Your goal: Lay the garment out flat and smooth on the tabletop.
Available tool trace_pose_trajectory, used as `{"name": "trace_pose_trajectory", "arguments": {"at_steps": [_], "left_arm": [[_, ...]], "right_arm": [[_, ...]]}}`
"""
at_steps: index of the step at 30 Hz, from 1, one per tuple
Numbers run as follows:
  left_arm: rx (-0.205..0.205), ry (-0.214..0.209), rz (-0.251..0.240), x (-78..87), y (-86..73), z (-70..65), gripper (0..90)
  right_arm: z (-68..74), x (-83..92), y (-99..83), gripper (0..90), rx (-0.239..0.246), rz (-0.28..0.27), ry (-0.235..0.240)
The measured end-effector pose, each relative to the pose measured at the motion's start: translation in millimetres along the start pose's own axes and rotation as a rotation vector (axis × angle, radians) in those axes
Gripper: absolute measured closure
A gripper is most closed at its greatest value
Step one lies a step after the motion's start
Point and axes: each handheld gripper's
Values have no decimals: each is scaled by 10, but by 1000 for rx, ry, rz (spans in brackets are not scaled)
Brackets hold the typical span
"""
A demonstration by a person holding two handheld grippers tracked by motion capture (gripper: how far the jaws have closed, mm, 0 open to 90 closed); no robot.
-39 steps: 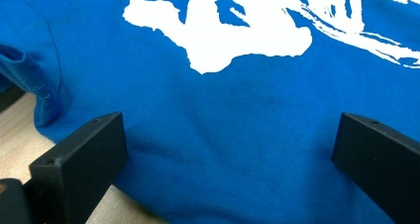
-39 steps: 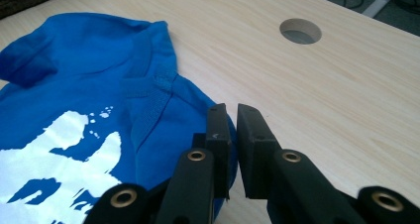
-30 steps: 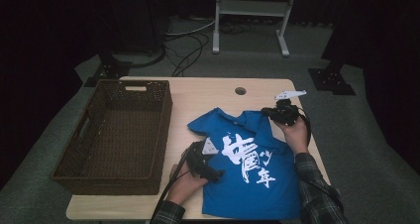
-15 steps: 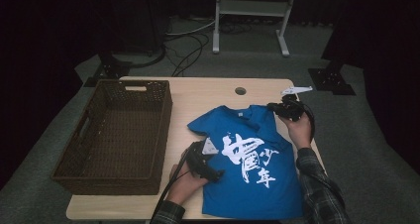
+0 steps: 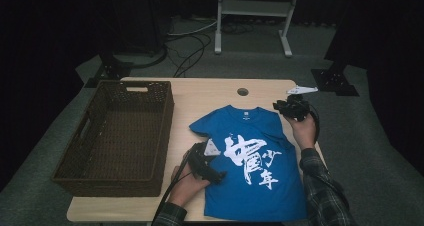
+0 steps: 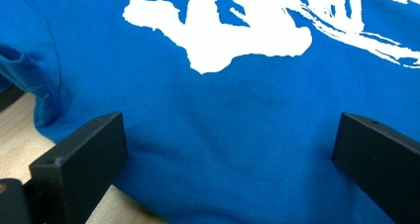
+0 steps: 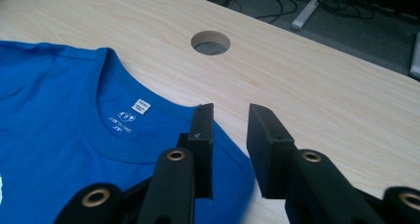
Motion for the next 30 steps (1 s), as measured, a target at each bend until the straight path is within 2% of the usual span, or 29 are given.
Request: {"name": "trace_pose_trajectory", "arguments": {"at_steps": [8,17,30], "left_arm": [[0,0,0,0,0,1,3],[1,0,-1,0,0,-1,3],[1,0,0,0,0,0,3]], "right_arm": [[32,-20,-103,725,-26,21,45],[133,-79,-285,727,-30,53,89],[276,-88,-525,739,-7,90,129]]}}
Point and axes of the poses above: each handheld gripper's, and its own axes: x roughly backward along the jaws, y roughly out of its top, z roughly to its left, and after that the axes turned 11 degrees about -x, right-handed
